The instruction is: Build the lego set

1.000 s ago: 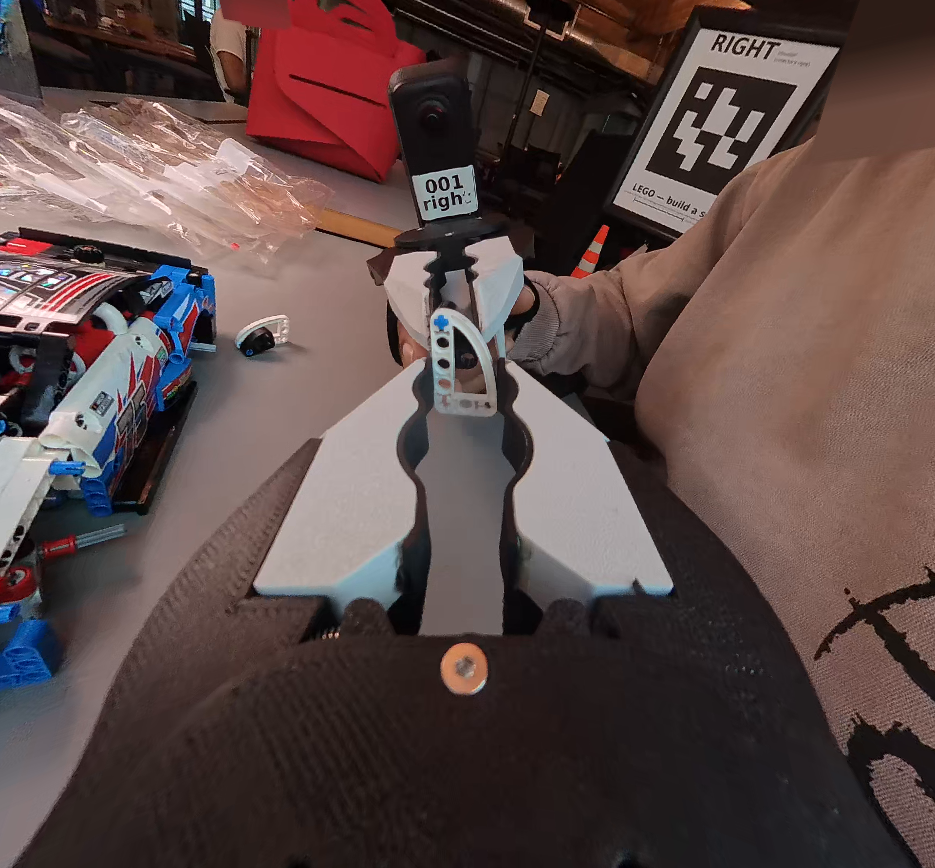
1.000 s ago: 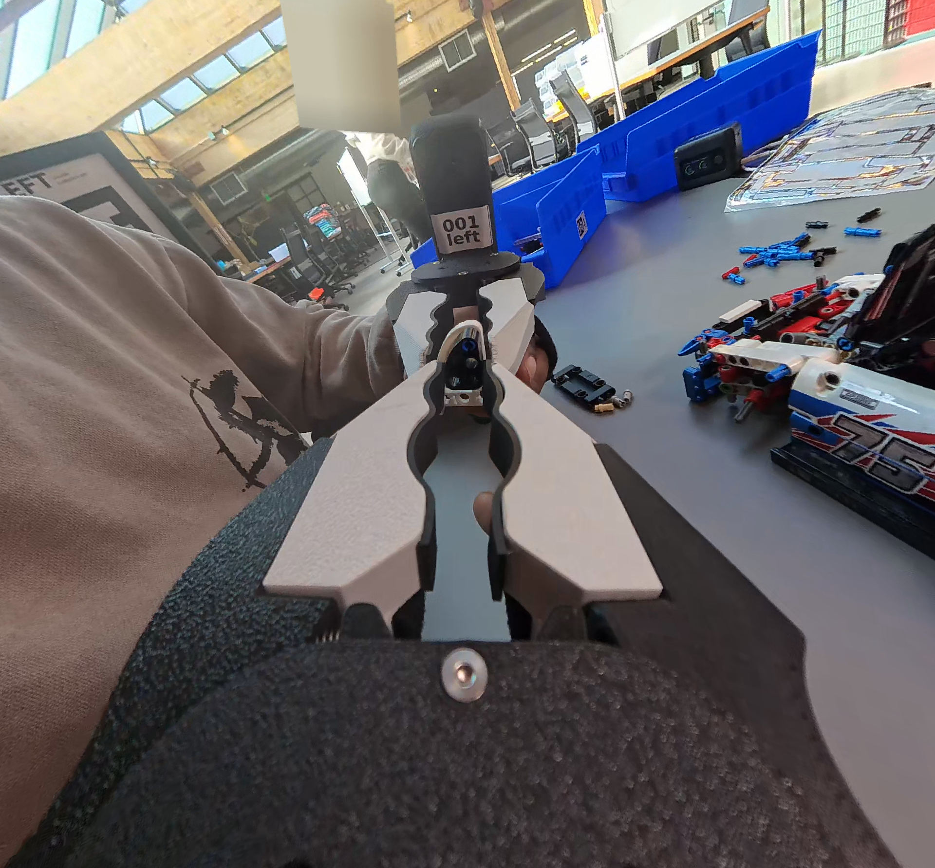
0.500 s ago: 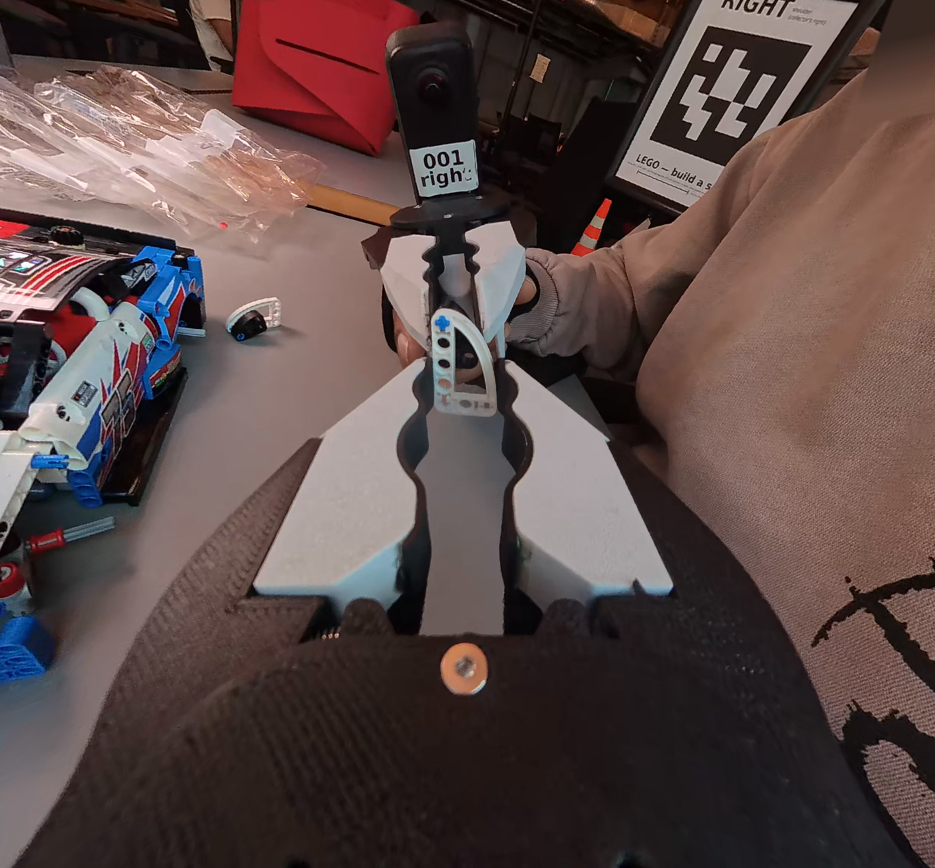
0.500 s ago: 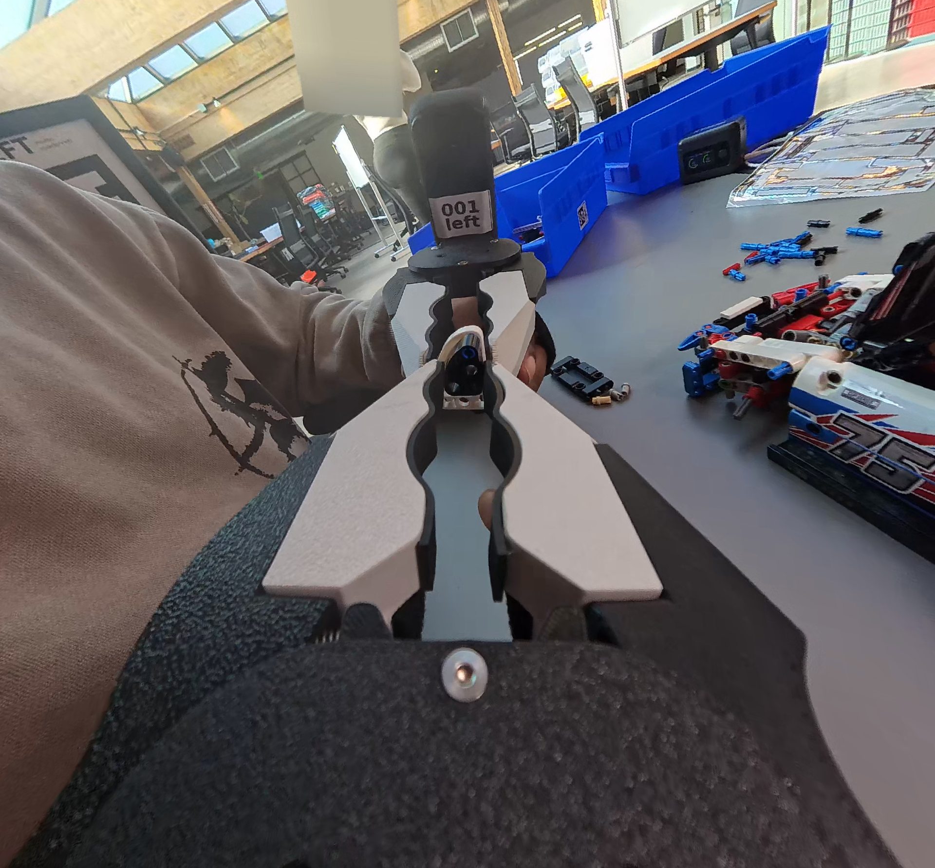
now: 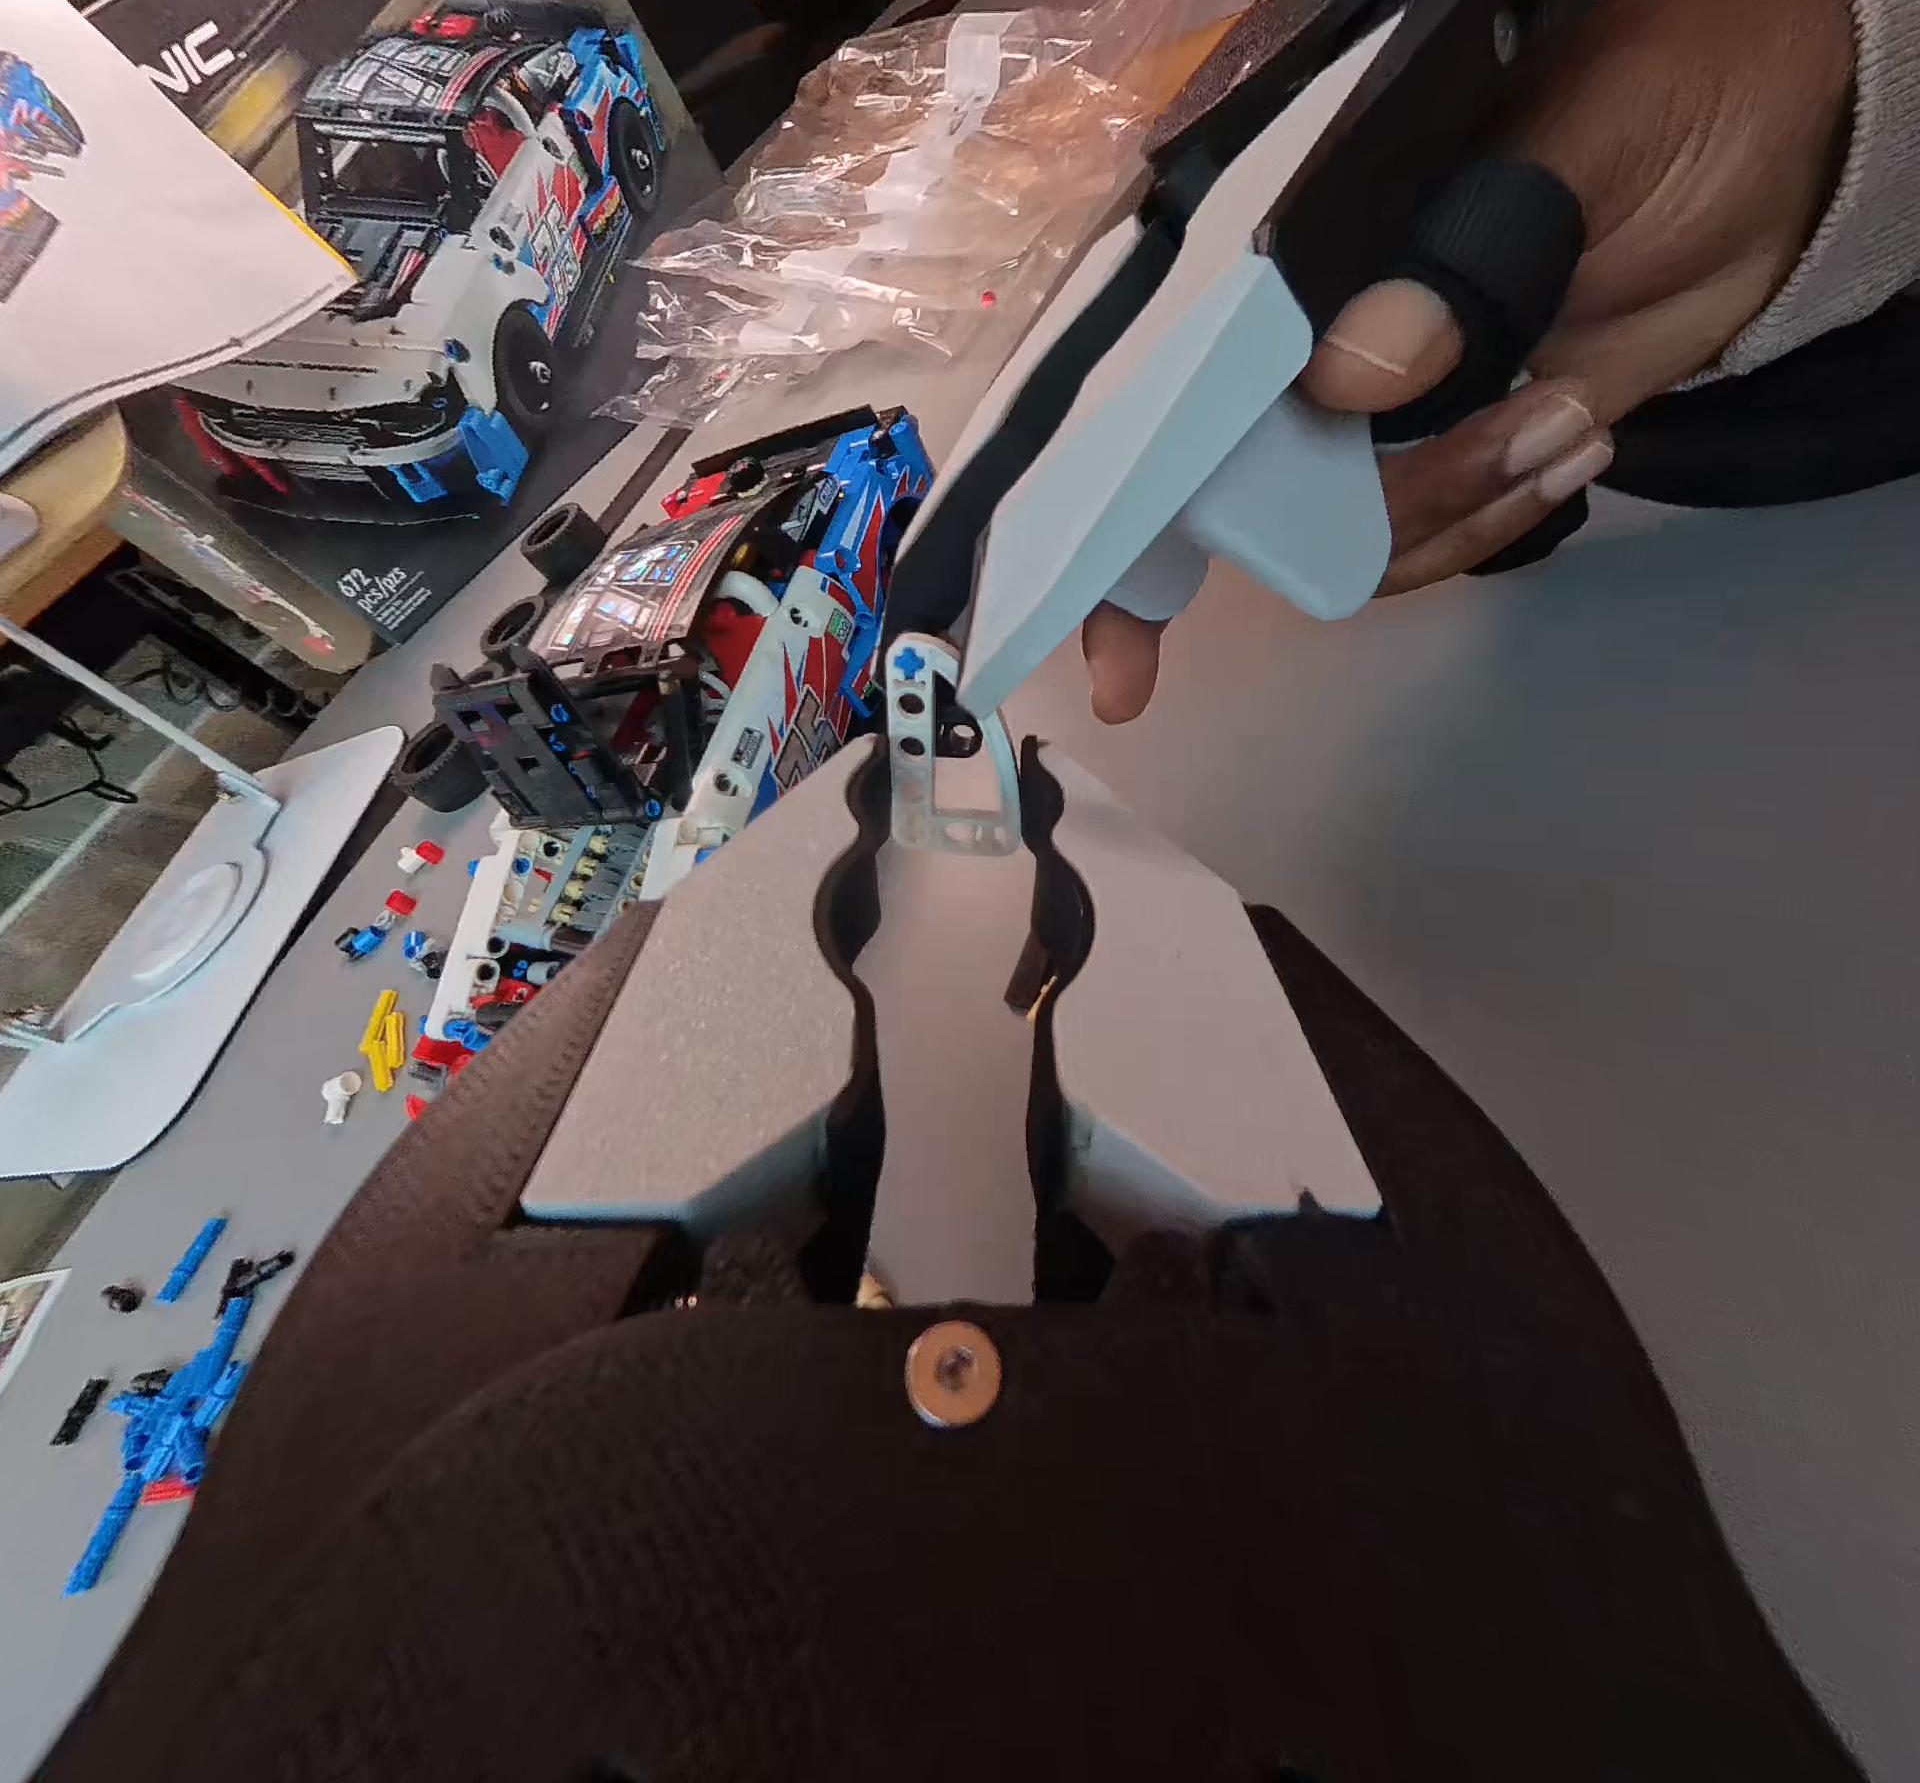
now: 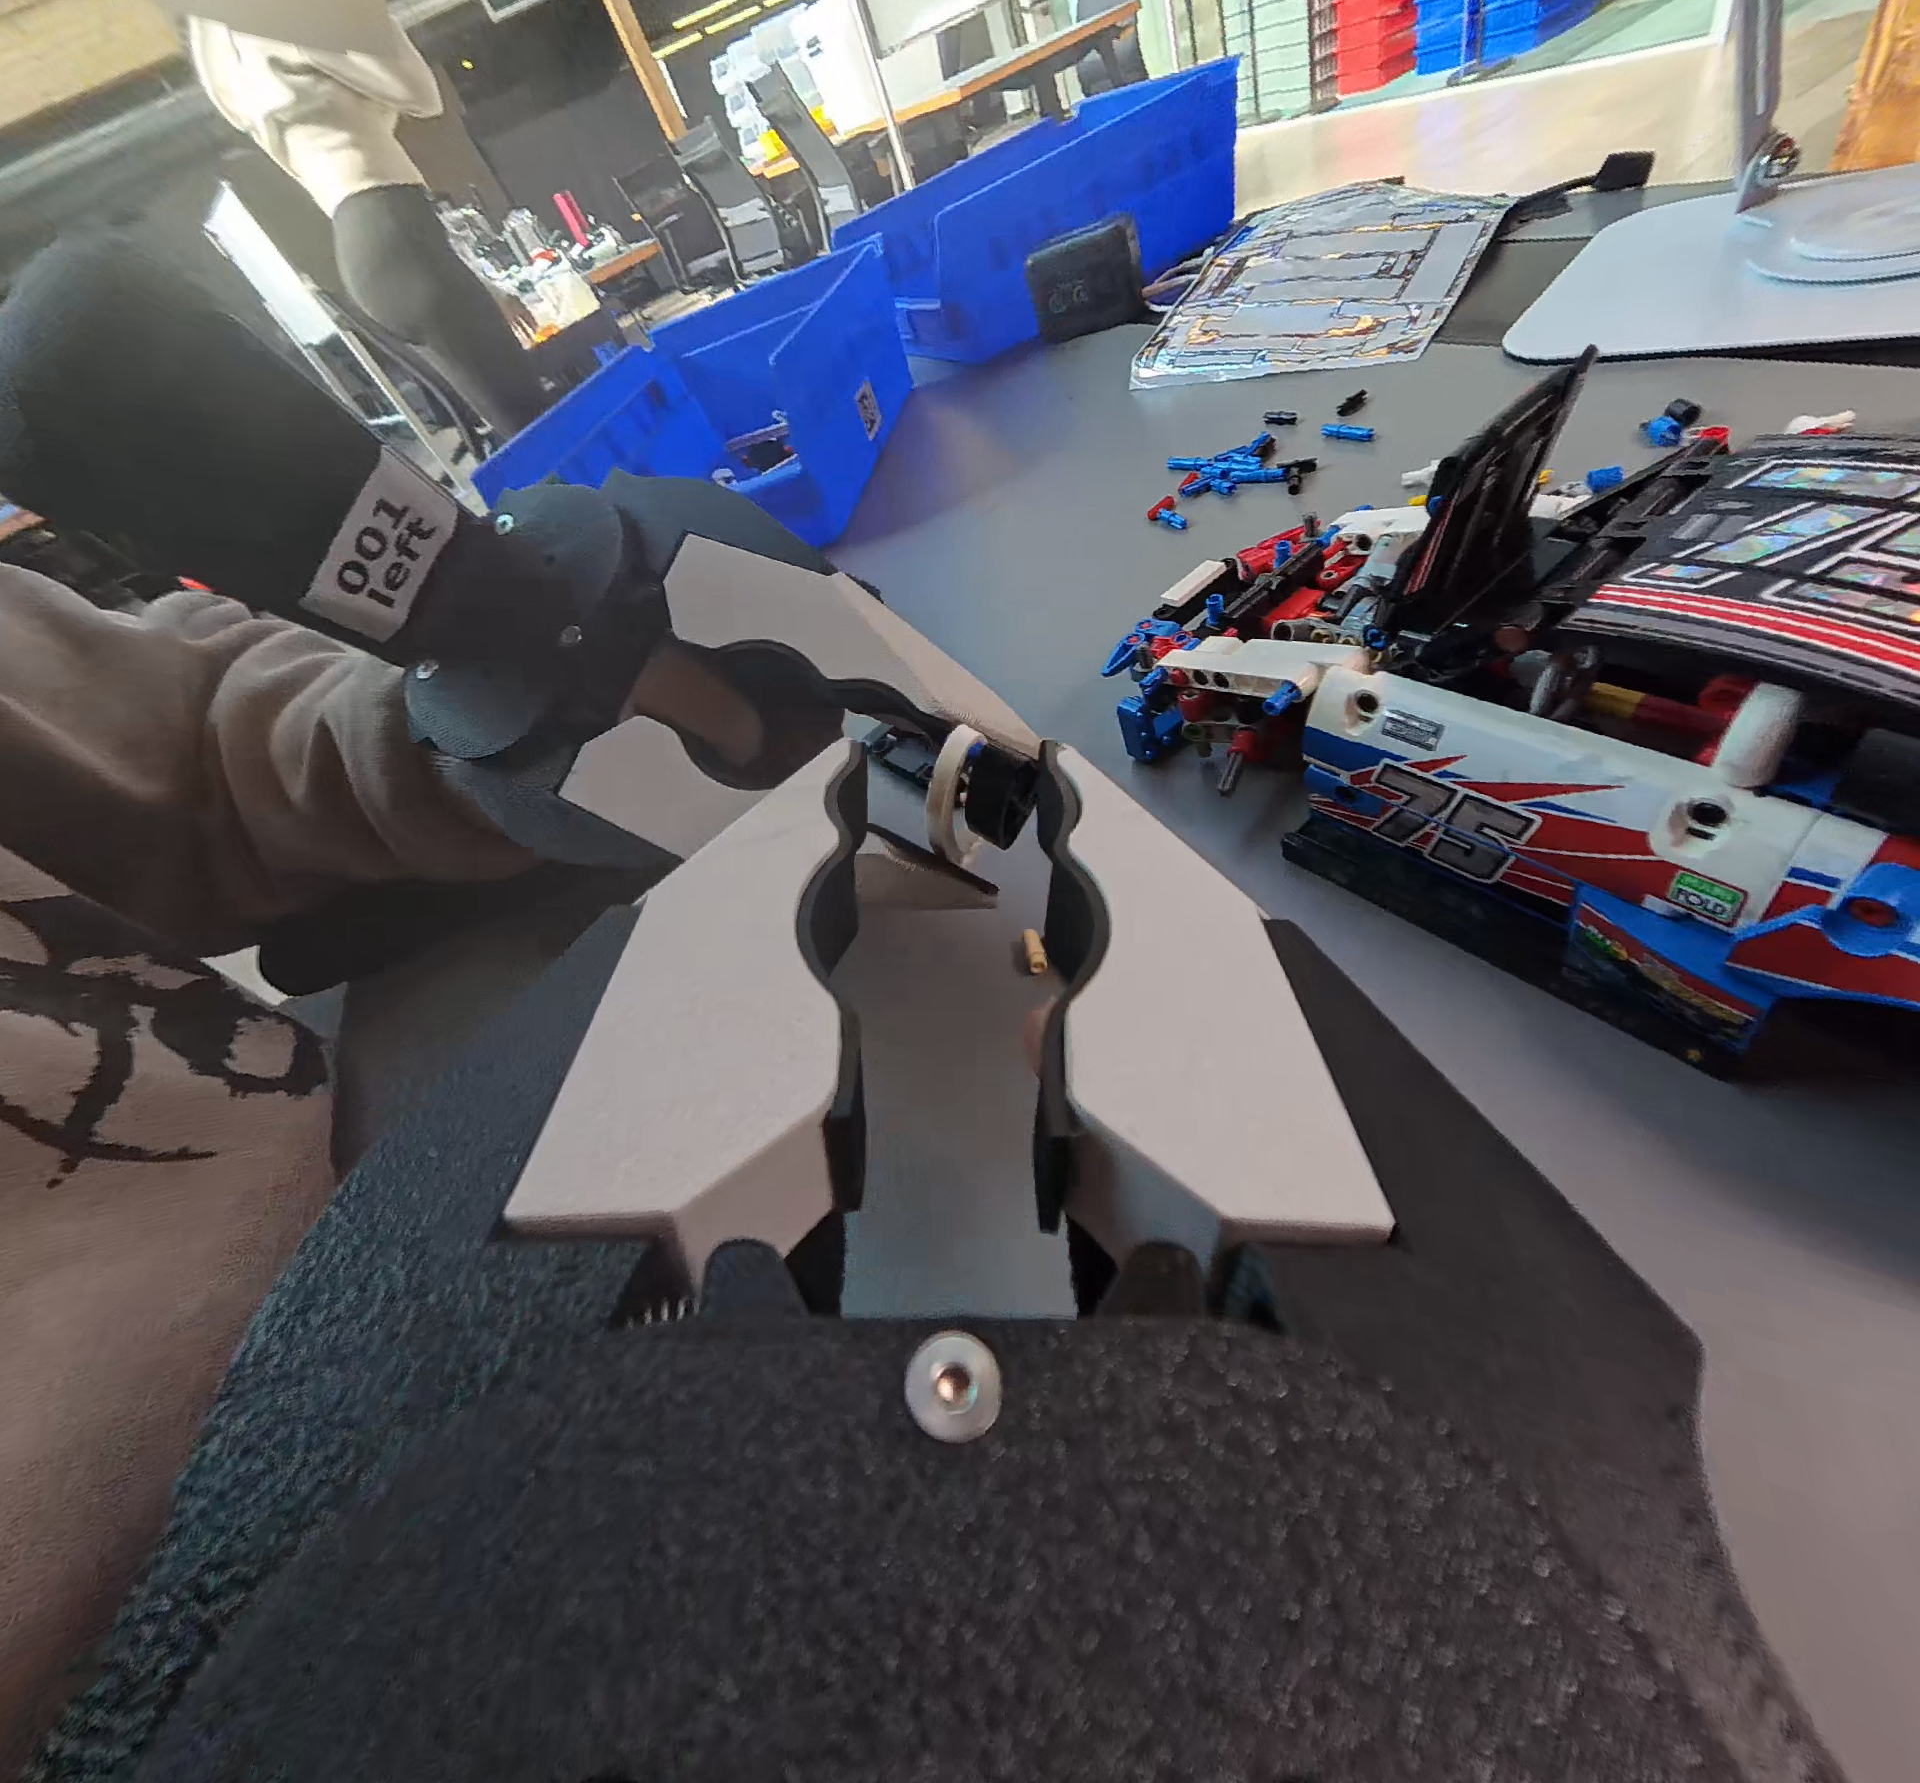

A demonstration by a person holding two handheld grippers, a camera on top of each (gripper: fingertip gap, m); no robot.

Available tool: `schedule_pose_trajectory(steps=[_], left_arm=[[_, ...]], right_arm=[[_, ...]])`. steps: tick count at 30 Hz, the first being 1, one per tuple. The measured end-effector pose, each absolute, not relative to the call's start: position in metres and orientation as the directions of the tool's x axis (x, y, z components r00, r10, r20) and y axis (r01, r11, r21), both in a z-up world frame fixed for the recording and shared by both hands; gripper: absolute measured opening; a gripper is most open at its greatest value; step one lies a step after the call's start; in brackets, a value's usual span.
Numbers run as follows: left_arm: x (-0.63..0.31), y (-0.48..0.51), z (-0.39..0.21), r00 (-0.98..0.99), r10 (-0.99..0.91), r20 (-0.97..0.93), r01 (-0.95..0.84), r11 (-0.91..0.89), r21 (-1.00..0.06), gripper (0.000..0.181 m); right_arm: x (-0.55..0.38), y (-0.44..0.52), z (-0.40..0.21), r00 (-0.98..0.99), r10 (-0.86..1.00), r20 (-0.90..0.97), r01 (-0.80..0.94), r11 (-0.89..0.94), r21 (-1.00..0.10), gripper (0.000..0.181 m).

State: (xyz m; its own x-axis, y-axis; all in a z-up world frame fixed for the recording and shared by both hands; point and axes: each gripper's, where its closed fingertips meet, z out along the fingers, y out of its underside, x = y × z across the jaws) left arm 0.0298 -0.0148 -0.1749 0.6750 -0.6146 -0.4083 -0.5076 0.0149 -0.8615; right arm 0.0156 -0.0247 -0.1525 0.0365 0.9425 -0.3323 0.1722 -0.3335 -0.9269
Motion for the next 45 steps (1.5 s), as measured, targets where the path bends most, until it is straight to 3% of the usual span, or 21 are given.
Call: schedule_pose_trajectory(steps=[3, 9, 13, 17, 21, 36, 45], left_arm=[[0.032, -0.015, -0.174, 0.656, -0.59, -0.47, -0.551, 0.051, -0.833, 0.022], [0.036, -0.019, -0.173, 0.645, -0.613, -0.456, -0.529, 0.072, -0.845, 0.022], [0.042, -0.034, -0.169, 0.62, -0.777, -0.106, -0.282, -0.096, -0.955, 0.045], [0.049, -0.053, -0.153, 0.473, -0.865, 0.166, -0.078, -0.229, -0.97, 0.037], [0.057, -0.063, -0.147, 0.437, -0.894, 0.099, -0.094, -0.155, -0.983, 0.018], [0.052, -0.056, -0.146, 0.524, -0.823, -0.219, -0.258, 0.091, -0.962, 0.002], [0.063, -0.078, -0.15, 0.382, -0.904, -0.189, -0.255, 0.093, -0.962, 0.001]], right_arm=[[0.015, -0.019, -0.158, 0.087, 0.951, -0.298, 0.181, -0.309, -0.934, 0.018], [0.019, -0.023, -0.157, 0.044, 0.956, -0.291, 0.186, -0.294, -0.937, 0.016], [0.026, -0.031, -0.141, -0.057, 0.974, -0.218, 0.124, -0.21, -0.97, 0.017], [0.032, -0.051, -0.123, -0.182, 0.976, -0.12, 0.032, -0.116, -0.993, 0.017], [0.033, -0.067, -0.125, -0.239, 0.97, -0.041, 0.022, -0.037, -0.999, 0.016], [0.035, -0.062, -0.124, -0.156, 0.979, 0.132, 0.008, 0.135, -0.991, 0.012], [0.041, -0.083, -0.126, -0.266, 0.941, 0.21, -0.009, 0.216, -0.976, 0.013]])
